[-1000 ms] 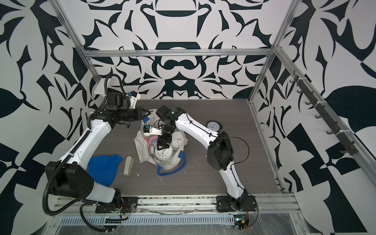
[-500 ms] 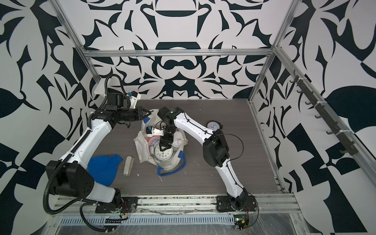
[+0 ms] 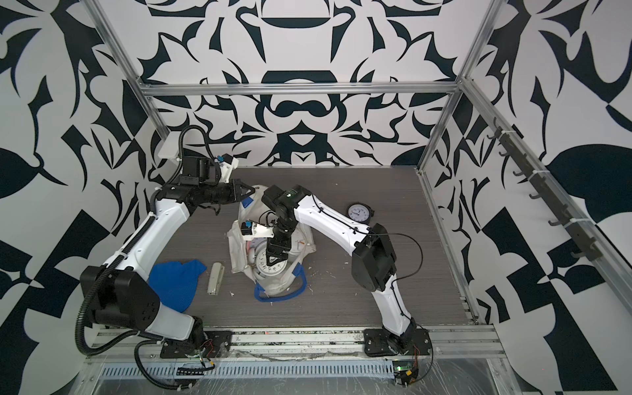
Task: Take the alarm clock out of the canvas bag
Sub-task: Pick up the alarm from the canvas bag.
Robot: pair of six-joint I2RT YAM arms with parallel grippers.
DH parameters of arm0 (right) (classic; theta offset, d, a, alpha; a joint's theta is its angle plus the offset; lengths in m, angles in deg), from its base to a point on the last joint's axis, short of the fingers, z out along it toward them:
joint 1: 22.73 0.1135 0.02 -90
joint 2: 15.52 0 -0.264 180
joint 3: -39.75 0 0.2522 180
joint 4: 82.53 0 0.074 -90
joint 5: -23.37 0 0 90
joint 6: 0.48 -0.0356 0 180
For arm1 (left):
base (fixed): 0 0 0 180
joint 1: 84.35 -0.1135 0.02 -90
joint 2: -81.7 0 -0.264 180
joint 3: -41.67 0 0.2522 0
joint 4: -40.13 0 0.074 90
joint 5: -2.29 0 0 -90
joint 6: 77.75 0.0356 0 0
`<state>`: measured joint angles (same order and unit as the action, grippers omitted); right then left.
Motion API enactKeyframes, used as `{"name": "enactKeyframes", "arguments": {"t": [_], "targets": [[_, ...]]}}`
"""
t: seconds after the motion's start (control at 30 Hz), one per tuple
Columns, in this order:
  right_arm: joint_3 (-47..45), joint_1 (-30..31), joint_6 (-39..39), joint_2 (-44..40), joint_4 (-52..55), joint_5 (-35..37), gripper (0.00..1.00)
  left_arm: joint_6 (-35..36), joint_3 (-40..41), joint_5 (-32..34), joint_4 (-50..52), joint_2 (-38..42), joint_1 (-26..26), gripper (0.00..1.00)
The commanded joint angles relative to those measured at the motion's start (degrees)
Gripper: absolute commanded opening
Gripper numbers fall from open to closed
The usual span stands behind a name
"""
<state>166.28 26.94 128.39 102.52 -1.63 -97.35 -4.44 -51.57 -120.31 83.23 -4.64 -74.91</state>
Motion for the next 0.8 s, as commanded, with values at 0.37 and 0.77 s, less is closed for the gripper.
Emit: {"name": "enactKeyframes", "arguments": {"t": [0.37, 0.77], "targets": [[-4.91, 0.34, -6.27, -1.14, -8.91, 4.97, 0.84, 1.13, -0.14, -9.83, -6.13, 0.76, -0.47, 0.0], [-6.77, 0.24, -3.24, 0.35, -6.32, 1.19, 0.82, 0.26, 1.17, -11.09, -7.05, 0.21, -0.47, 0.0]]}}
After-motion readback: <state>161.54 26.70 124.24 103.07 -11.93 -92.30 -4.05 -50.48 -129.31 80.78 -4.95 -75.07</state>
